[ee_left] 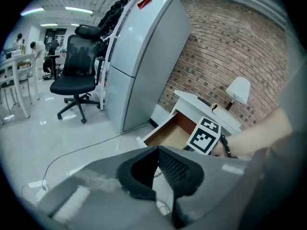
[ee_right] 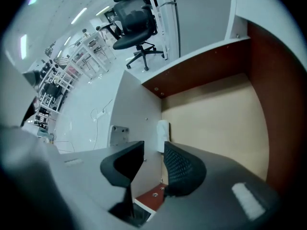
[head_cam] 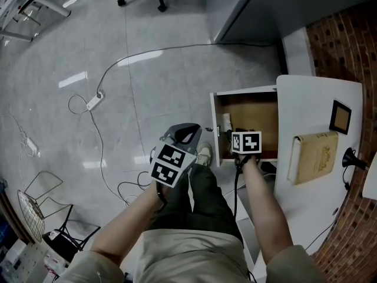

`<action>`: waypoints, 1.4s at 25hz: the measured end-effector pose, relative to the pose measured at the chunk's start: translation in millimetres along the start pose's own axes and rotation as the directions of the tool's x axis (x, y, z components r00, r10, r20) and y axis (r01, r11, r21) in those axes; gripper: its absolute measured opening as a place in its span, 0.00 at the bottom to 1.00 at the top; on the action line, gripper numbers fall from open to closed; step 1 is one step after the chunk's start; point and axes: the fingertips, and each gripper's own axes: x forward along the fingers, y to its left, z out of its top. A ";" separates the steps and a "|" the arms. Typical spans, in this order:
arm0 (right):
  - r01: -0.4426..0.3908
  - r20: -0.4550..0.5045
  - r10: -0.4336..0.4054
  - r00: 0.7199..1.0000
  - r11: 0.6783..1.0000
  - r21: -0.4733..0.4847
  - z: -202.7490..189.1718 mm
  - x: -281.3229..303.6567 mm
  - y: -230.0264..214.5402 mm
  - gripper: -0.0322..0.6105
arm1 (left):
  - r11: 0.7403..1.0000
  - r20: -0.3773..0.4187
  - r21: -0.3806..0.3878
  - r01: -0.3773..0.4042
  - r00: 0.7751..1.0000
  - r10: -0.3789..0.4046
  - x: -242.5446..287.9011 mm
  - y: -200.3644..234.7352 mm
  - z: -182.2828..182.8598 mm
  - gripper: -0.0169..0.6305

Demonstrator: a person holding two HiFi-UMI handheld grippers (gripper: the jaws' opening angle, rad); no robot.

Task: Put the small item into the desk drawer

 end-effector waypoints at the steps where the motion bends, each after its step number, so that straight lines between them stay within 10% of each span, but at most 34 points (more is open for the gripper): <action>1: -0.002 0.018 0.002 1.000 1.000 0.000 2.7 -9.4 3.8 0.25 | 1.000 0.004 0.005 -0.003 1.000 0.002 -5.6 -1.4 4.0 0.03; 16: -0.053 0.429 0.097 0.898 0.992 -0.115 82.5 -234.6 74.5 0.06 | 0.984 0.166 0.173 -0.049 0.986 0.020 -120.6 -58.8 114.2 0.03; 35: 0.002 0.813 0.307 0.495 0.935 -0.354 101.7 -549.3 188.0 0.06 | 0.889 0.474 0.381 -0.253 0.879 0.047 -305.2 -154.8 261.0 0.03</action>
